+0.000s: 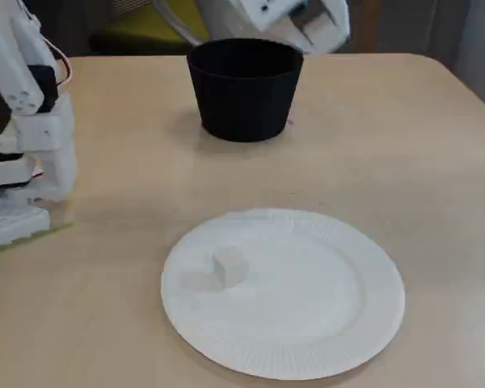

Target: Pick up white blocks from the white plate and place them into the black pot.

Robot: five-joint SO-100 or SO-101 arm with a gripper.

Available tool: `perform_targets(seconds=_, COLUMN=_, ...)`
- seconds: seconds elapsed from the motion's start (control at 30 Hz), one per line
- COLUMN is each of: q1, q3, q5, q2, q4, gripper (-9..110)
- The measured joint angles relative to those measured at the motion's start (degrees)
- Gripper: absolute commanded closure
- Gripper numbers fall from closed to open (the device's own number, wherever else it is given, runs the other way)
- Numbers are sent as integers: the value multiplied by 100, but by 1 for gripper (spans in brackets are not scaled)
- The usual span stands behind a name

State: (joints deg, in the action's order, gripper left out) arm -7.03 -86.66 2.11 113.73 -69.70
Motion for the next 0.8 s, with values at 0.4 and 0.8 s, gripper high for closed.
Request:
perform_targets(seconds=0.4, q1=-2531, q3=-3419, q5=-237, q2=114, q4=3507, gripper=99)
perform_targets(seconds=0.8, q1=-2215, q3=-3313, q5=334, q2=44, q4=3129, gripper=104)
